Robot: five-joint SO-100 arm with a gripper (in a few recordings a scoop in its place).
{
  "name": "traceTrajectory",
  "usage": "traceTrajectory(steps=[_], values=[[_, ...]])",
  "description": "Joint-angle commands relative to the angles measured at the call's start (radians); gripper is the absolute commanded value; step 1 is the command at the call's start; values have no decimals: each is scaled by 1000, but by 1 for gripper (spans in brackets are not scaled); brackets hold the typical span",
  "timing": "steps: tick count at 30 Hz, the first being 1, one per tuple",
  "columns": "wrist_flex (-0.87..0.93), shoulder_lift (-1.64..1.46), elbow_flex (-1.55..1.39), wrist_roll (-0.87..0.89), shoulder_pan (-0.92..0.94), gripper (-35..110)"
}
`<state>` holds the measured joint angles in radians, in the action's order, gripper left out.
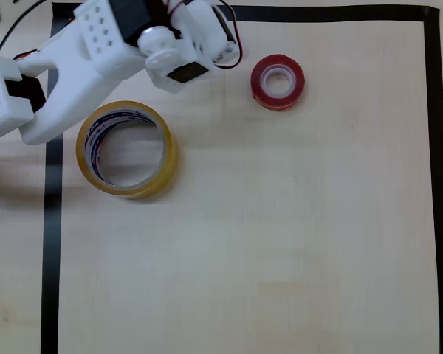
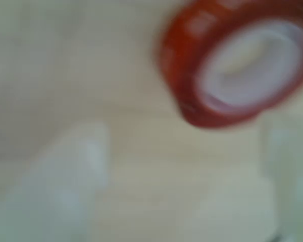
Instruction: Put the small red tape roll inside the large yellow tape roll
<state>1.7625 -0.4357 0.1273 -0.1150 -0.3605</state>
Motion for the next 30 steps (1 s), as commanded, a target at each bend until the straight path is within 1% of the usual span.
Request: traceTrajectory(steps=[1, 7, 14, 20, 24, 30], values=[[-95, -60, 91, -23, 11, 19], [-238, -32, -46, -21, 55, 17], [-264, 97, -46, -17, 112, 16], [-262, 140, -55, -23, 127, 17], [-219, 143, -72, -20, 126, 18], [-54, 144, -64, -15, 124, 18]])
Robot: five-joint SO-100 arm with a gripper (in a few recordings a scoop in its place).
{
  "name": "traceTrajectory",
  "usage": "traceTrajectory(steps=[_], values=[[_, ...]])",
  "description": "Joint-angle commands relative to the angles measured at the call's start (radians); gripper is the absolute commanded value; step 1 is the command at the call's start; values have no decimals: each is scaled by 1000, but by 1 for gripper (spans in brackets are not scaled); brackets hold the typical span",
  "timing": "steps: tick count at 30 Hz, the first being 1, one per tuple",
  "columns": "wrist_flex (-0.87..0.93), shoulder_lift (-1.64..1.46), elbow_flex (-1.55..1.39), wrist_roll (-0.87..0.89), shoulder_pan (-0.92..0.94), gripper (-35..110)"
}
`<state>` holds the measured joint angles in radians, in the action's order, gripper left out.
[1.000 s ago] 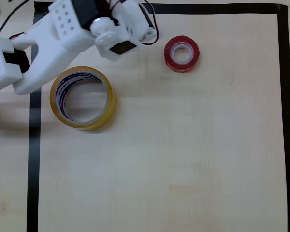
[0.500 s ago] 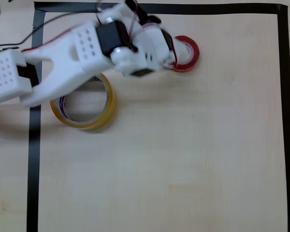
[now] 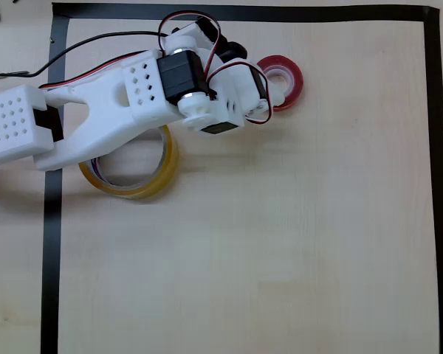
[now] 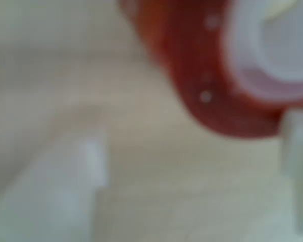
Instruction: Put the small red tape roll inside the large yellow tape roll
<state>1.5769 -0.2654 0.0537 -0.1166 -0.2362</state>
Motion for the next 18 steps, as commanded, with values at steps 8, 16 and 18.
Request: traceTrajectory(steps=[8, 16, 18], values=[[230, -133, -95, 6, -14, 18], [230, -311, -305, 14, -71, 19], [230, -341, -304, 15, -77, 19]])
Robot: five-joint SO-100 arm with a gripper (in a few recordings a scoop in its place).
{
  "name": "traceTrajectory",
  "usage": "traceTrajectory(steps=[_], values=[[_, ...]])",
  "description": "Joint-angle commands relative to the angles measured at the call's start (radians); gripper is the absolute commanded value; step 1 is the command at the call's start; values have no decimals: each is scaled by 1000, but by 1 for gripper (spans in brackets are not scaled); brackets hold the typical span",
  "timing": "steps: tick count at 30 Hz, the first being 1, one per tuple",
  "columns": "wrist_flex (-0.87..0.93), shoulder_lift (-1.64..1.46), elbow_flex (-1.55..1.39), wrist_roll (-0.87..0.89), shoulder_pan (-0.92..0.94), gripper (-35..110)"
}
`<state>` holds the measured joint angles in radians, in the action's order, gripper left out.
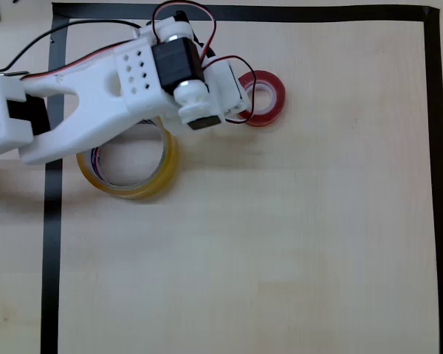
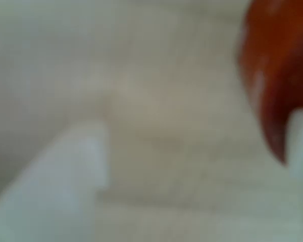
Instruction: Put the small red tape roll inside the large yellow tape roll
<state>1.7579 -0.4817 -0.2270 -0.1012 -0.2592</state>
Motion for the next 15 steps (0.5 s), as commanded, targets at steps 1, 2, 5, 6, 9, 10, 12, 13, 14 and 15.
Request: traceTrajectory(steps=[1, 2, 5, 6, 9, 10, 12, 13, 14, 15], values=[[49, -146, -23, 0, -55, 19], [49, -170, -28, 5, -55, 19], [49, -264, -48, 5, -57, 19], [49, -293, -49, 3, -57, 19], [49, -397, -75, 0, -63, 21], [49, -431, -89, -2, -66, 21], [49, -494, -121, -3, -74, 21], [49, -517, -135, -3, -77, 21], [49, -532, -141, -3, -81, 21], [49, -535, -141, -3, -81, 21]])
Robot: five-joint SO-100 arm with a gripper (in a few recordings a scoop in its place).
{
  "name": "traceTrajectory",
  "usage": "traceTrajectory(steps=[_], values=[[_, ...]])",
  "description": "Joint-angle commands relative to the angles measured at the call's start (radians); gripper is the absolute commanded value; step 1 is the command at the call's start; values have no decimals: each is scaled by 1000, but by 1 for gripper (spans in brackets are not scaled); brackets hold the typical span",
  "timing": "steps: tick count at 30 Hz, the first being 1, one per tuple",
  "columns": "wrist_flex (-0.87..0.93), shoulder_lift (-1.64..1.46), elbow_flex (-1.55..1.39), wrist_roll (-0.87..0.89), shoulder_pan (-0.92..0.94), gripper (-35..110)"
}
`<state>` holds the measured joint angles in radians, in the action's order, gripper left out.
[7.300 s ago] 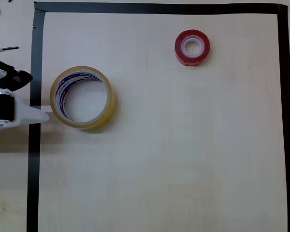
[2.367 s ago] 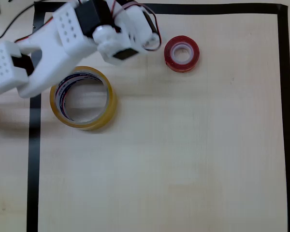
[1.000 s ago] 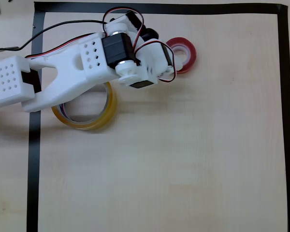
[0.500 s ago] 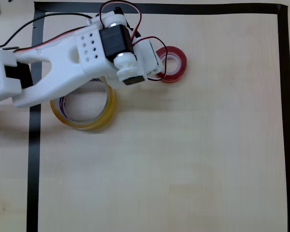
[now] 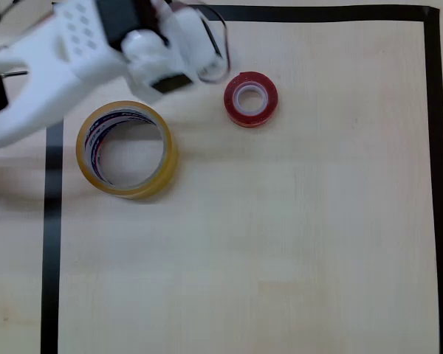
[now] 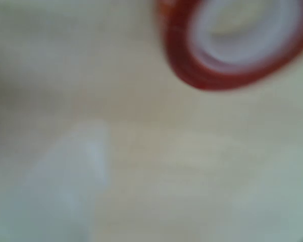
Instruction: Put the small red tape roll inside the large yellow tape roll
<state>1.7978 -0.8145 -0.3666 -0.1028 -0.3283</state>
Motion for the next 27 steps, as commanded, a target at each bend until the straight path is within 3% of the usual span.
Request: traceTrajectory(steps=[1, 12, 27], values=[[9, -195, 0, -2, -12, 21], [9, 275, 434, -2, 15, 21], [9, 414, 486, -3, 55, 21]])
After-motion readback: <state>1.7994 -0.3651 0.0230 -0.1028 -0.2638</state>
